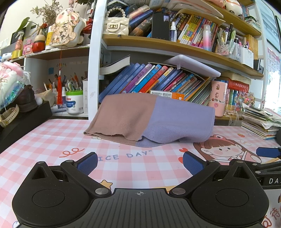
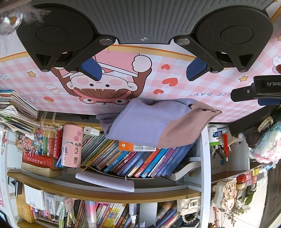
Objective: Fold clothes
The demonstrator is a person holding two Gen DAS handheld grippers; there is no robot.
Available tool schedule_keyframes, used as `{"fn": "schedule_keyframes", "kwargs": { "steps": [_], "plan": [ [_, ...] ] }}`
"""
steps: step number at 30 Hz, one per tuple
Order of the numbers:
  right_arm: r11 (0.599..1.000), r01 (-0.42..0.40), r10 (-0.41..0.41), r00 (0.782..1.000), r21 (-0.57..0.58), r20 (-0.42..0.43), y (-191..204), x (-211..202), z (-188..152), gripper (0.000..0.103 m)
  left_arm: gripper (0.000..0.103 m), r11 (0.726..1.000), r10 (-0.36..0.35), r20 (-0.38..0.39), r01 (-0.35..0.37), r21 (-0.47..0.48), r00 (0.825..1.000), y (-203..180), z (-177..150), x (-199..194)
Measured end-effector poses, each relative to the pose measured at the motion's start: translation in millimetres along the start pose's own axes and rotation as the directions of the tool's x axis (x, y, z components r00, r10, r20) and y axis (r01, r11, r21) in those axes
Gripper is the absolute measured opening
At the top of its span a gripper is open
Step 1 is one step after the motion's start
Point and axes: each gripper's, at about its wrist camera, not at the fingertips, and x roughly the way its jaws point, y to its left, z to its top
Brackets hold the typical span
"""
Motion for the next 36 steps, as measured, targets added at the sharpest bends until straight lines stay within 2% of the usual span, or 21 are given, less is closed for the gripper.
{"fn": "schedule_keyframes", "kwargs": {
  "steps": [36],
  "plan": [
    [1.000,0.000,0.000,1.000,0.005,-0.001,-0.7,0.7,0.6,0.103,0.103,1.000,0.009,0.002,-0.009,-0.001,1.000,0.6,1.5,0.8]
  ]
}}
